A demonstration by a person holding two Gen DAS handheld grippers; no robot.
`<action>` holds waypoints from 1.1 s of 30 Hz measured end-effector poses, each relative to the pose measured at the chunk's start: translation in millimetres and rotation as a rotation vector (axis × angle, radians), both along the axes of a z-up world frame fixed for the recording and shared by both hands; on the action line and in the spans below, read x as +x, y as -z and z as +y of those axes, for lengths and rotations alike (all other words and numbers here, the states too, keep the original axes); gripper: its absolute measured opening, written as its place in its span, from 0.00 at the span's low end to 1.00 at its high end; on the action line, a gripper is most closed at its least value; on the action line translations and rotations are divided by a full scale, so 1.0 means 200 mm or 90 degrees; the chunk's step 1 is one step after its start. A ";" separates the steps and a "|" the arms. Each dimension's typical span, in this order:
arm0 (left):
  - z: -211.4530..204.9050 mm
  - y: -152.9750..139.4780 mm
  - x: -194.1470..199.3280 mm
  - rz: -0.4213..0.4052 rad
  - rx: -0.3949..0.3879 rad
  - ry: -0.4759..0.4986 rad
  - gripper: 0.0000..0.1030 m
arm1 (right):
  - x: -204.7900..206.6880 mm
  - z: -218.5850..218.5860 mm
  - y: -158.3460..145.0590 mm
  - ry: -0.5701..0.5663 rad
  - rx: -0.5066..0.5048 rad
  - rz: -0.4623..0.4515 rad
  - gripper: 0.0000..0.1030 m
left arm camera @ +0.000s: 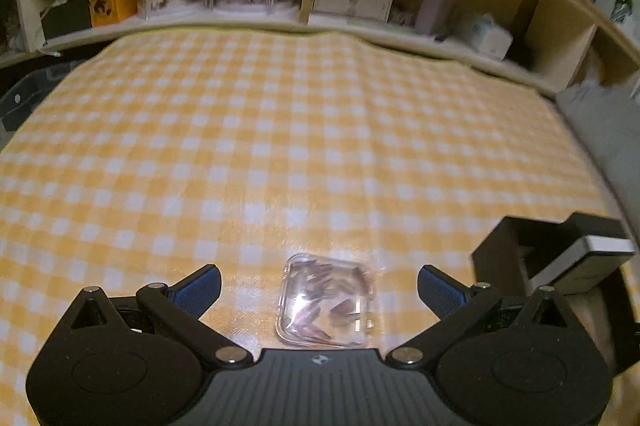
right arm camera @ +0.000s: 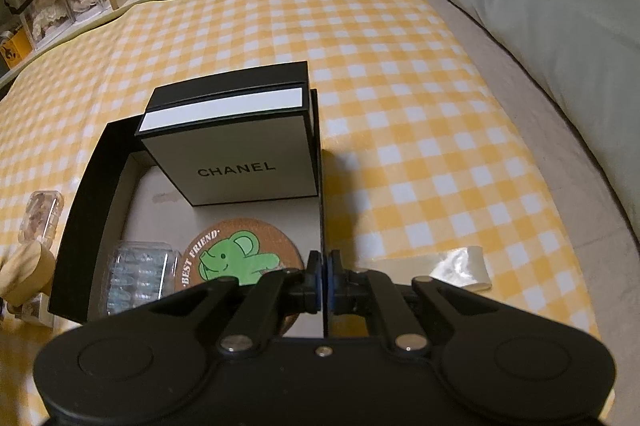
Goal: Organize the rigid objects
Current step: 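Move the left gripper to the clear capsule case and grasp it, then carry the capsule case into the black tray beside the blister pack, release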
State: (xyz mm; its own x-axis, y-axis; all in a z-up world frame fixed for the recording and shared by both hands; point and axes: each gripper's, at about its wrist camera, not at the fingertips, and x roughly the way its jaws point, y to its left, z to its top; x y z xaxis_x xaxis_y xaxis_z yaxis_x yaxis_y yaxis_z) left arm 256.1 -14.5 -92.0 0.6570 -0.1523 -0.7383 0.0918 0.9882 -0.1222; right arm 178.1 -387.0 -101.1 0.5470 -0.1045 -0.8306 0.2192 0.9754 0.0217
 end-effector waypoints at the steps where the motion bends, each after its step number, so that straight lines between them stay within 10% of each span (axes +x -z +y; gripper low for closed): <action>1: 0.00 0.03 0.02 0.005 0.001 -0.003 1.00 | 0.00 0.01 0.00 -0.001 -0.004 0.002 0.03; 24: -0.10 0.36 0.11 0.076 0.075 0.013 0.99 | 0.01 0.02 0.00 0.002 -0.018 0.010 0.03; 33: -0.26 0.34 0.16 0.059 0.090 0.032 0.73 | 0.01 0.02 0.00 0.002 -0.019 0.010 0.03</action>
